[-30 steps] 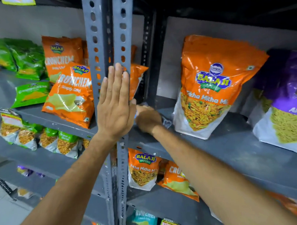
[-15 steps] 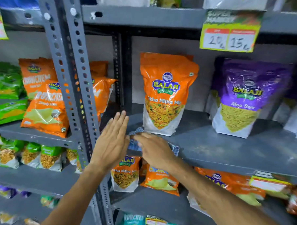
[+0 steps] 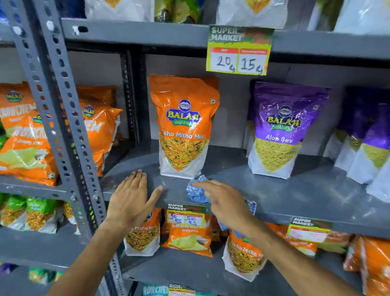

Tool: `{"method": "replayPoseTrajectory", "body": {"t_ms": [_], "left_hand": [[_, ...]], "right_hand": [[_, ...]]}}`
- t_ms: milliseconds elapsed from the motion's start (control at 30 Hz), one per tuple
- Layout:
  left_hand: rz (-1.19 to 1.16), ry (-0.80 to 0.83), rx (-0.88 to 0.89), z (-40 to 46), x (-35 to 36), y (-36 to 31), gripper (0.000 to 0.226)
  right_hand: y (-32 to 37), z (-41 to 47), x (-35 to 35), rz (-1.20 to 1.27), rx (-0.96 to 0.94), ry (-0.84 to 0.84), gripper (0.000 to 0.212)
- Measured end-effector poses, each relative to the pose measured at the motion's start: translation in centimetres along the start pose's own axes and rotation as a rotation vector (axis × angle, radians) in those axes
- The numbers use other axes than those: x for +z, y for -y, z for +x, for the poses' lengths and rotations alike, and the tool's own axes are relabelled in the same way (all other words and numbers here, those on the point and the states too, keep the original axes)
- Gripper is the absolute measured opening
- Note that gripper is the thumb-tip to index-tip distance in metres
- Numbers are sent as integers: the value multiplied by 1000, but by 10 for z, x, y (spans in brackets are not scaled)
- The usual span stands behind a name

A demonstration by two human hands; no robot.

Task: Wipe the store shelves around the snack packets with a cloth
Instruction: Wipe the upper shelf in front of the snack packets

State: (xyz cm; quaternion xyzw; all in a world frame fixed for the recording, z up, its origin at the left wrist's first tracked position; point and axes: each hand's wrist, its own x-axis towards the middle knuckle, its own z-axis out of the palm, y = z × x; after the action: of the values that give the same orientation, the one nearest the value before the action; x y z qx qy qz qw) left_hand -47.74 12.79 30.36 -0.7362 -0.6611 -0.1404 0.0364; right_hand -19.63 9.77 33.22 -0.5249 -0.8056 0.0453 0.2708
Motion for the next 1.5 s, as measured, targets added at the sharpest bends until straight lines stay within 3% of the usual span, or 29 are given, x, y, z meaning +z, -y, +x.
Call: {"method": "replayPoseTrajectory", "body": {"t_ms": [133,267,367,433,567,733,1033,1133,1400,1500], "left_hand": [[5,-32,-12,0,-1,-5,109],[-1,-57,-17,-1,-3,-8,107],[-5,-61,-23,0,-6,-10,105],[-6,-68,-25,0,-6,-10,104],[4,-88,-22,1,-3,-7,98],[11,-83,-18,2,-1,-6,95],[5,-25,-34,-3,-9,-9,103],[-8,-10,-41,-4,-10,-9,105],[-11,16,-37,-3,-12,-8,108],[-11,11,-33,-2,-11,-7,107]], "right_hand": [[-32,21,-30,390,171,-312,49],[-72,92,-48,365,371,-485,40],[-108,157,-27,274,533,-391,34],[-125,184,-10,210,516,-266,46],[-150,214,12,8,431,36,41],[-161,232,25,-47,370,182,39],[-101,153,3,-90,307,173,39],[-89,124,-1,-86,320,144,50],[-61,45,-14,-102,166,105,56],[-68,21,-24,81,-7,169,48]]}}
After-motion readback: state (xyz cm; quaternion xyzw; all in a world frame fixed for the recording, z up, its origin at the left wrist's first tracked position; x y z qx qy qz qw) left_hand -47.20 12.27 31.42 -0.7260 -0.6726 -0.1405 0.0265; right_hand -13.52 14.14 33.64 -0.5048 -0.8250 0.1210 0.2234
